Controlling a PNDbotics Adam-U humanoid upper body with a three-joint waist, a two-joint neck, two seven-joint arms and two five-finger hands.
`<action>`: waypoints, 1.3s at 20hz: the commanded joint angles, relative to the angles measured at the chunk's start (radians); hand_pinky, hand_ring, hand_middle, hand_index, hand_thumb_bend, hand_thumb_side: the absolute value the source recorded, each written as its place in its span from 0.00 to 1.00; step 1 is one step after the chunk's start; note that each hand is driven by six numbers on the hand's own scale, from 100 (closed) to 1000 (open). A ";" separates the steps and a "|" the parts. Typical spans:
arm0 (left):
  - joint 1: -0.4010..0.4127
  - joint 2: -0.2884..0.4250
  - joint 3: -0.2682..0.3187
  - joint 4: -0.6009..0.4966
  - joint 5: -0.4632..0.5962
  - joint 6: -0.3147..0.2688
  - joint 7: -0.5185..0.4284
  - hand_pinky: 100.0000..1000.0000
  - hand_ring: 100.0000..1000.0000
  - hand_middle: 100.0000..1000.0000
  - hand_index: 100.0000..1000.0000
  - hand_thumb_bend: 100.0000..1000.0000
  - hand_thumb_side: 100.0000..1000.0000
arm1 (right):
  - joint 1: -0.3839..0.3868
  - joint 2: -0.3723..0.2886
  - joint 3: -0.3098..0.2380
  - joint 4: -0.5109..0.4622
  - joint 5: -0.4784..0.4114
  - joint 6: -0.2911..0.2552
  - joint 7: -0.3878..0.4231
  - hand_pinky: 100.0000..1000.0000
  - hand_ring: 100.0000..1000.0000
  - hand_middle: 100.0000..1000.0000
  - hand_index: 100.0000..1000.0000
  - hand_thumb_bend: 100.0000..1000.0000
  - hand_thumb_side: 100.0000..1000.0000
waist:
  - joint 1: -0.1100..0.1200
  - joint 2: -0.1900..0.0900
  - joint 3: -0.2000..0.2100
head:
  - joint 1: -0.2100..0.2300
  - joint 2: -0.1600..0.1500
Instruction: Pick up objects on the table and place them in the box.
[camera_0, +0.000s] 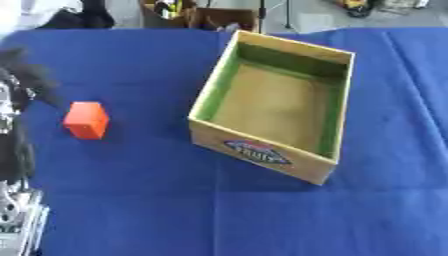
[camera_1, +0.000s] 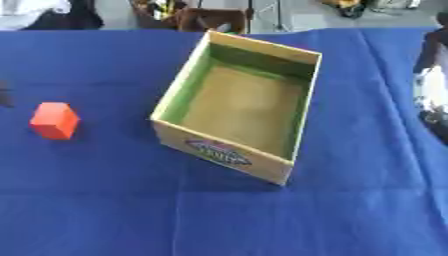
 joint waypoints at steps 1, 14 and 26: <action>-0.003 0.004 0.007 -0.019 -0.001 0.001 0.000 0.31 0.45 0.47 0.72 0.00 0.84 | -0.007 -0.011 -0.011 -0.015 -0.001 -0.001 0.000 0.69 0.62 0.57 0.77 0.00 0.56 | -0.001 -0.020 -0.002 | 0.003 -0.006; 0.001 0.036 0.018 -0.019 -0.019 0.010 0.008 0.31 0.45 0.48 0.74 0.00 0.83 | -0.004 -0.011 -0.013 -0.015 0.000 0.000 0.000 0.69 0.62 0.57 0.77 0.00 0.56 | 0.000 -0.017 0.000 | -0.001 0.029; 0.015 0.493 0.054 -0.019 -0.386 0.182 -0.146 0.42 0.58 0.65 0.87 0.00 0.79 | 0.011 -0.029 -0.012 -0.015 0.006 0.002 0.002 0.69 0.62 0.57 0.77 0.00 0.56 | 0.013 -0.025 -0.001 | -0.011 0.034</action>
